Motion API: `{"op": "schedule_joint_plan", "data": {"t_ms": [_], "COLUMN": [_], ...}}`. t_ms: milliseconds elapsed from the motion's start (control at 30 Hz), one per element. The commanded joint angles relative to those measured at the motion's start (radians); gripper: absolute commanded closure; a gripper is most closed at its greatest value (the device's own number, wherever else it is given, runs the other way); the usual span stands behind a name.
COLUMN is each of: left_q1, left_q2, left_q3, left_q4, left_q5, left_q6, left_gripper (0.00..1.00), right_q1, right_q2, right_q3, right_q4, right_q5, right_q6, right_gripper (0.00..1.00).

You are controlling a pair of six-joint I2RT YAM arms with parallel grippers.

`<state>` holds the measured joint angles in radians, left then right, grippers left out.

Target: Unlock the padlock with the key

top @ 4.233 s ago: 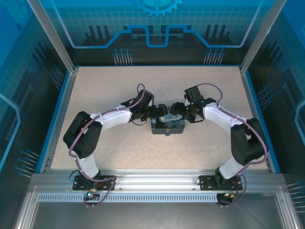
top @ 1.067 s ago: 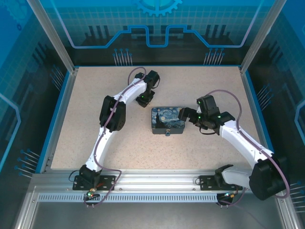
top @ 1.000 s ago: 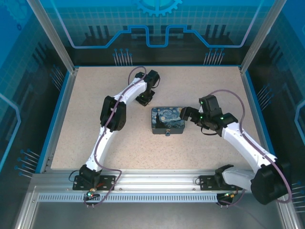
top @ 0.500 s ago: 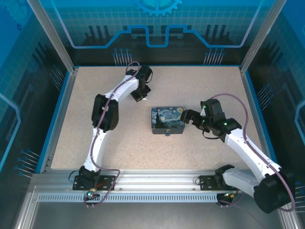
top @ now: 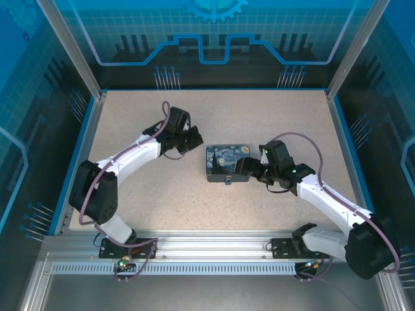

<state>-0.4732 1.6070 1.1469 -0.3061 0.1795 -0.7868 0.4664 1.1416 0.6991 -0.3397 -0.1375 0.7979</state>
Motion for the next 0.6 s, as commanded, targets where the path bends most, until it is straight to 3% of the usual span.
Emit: {"op": "schedule_joint_plan", "data": {"t_ms": [0,233,567], "left_q1": [-0.054,-0.191,-0.265], "left_q2": [-0.093,-0.202,-0.226], "left_q3": [-0.068,-0.199,-0.314], "left_q4": [0.051,0.027,0.152], "left_q5": [0.06,0.011,0.021], "left_q6": [0.085,0.099,0.031], "left_gripper": [1.0,1.0,1.0], "right_q1": [0.022,0.027,0.029], "right_q2": [0.014,0.051,0.143], "right_q3": [-0.004,-0.038,0.021], "right_q4": [0.013,0.037,0.026], "right_q5": [0.025,0.022,0.094], "right_q6": [0.022,0.058,0.063], "right_gripper": [0.05,0.07,0.09]}}
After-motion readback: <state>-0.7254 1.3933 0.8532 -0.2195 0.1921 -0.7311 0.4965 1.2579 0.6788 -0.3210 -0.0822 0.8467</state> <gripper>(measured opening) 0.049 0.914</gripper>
